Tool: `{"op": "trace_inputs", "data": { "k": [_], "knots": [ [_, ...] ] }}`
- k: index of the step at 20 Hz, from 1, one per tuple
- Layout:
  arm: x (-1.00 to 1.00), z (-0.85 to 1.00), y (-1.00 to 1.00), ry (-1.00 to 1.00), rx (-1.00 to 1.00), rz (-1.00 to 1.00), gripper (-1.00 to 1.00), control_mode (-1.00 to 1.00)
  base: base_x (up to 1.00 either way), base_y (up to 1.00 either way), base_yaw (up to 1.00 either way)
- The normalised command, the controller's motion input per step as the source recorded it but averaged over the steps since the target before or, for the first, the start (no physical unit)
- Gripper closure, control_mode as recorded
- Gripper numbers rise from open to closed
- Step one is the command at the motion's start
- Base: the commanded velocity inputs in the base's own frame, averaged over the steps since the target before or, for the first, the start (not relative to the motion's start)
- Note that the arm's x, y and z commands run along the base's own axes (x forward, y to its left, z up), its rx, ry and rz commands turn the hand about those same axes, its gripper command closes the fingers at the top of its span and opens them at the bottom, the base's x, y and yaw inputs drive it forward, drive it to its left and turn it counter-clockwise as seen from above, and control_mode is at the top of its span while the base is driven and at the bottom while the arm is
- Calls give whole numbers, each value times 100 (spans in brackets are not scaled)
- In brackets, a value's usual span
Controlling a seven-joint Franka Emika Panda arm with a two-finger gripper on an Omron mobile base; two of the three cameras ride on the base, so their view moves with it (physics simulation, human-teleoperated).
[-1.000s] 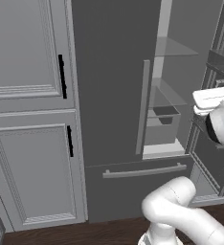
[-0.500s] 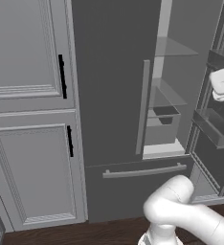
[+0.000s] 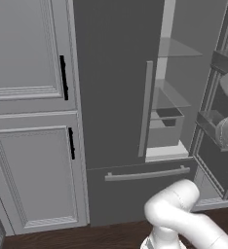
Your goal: Take the strawberry from the fridge and place it on top of the pancake, located on the dining counter.
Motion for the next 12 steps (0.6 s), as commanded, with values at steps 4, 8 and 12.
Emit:
{"op": "trace_inputs", "data": {
  "k": [4, 8, 12],
  "knots": [
    [12, 3, -7, 57, -42, -64, 100, -100, 0, 0, 0],
    [21, 12, -3, 82, -30, -56, 100, -100, 0, 0, 0],
    [14, 26, 29, 56, -12, -40, 100, -100, 0, 0, 0]
  ]
}}
